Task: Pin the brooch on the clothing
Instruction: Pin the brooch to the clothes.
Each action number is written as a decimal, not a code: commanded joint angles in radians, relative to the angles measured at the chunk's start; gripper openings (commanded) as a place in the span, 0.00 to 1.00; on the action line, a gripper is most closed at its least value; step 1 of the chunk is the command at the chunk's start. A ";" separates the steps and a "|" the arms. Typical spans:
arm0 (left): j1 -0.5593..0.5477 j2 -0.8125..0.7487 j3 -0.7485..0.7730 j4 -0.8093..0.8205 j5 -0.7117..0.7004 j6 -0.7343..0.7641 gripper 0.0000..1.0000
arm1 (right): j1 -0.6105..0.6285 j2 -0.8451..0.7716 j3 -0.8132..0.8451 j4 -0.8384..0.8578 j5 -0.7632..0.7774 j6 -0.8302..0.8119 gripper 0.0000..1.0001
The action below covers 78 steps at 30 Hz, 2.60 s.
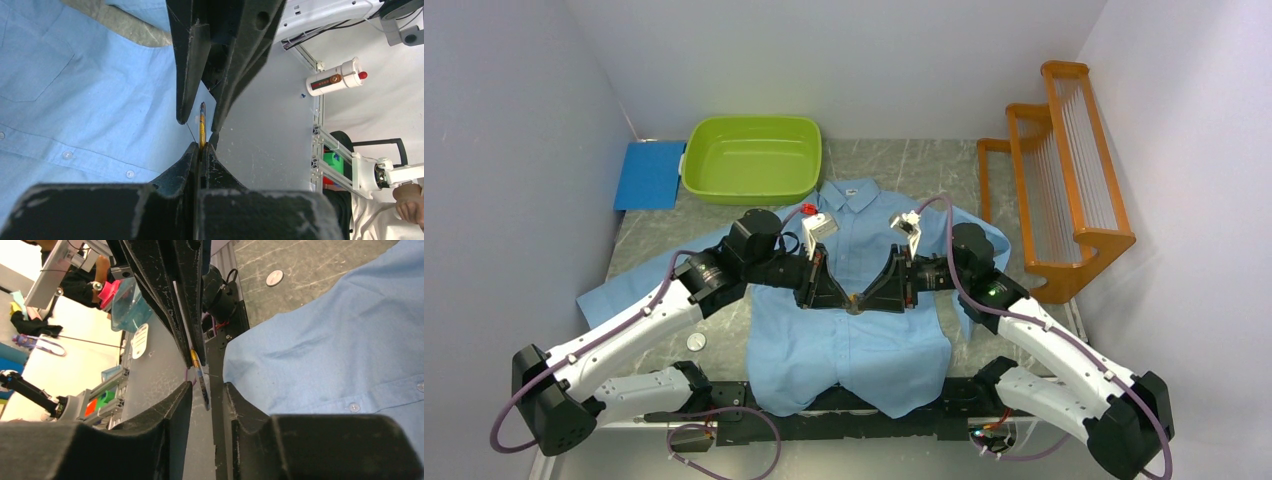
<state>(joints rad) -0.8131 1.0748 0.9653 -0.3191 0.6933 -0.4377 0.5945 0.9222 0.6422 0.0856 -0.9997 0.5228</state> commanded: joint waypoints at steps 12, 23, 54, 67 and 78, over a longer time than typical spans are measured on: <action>0.002 -0.044 0.021 -0.007 -0.093 0.023 0.72 | 0.009 -0.014 0.007 0.034 0.051 -0.011 0.00; 0.008 -0.038 0.083 -0.083 -0.451 0.126 0.95 | 0.005 -0.061 0.024 -0.176 0.489 -0.055 0.00; 0.375 0.378 0.208 0.078 -0.596 0.164 0.95 | -0.057 0.291 0.144 -0.101 0.581 -0.012 0.00; 0.376 0.449 0.225 0.080 -0.515 0.124 0.95 | -0.099 0.547 0.349 -0.124 0.626 0.015 0.00; 0.376 0.414 0.230 0.061 -0.570 0.154 0.95 | -0.135 0.789 0.459 0.024 0.538 0.178 0.00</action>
<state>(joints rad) -0.4355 1.5288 1.1671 -0.2680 0.1524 -0.3027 0.4808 1.6611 1.0782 -0.0071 -0.4126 0.6109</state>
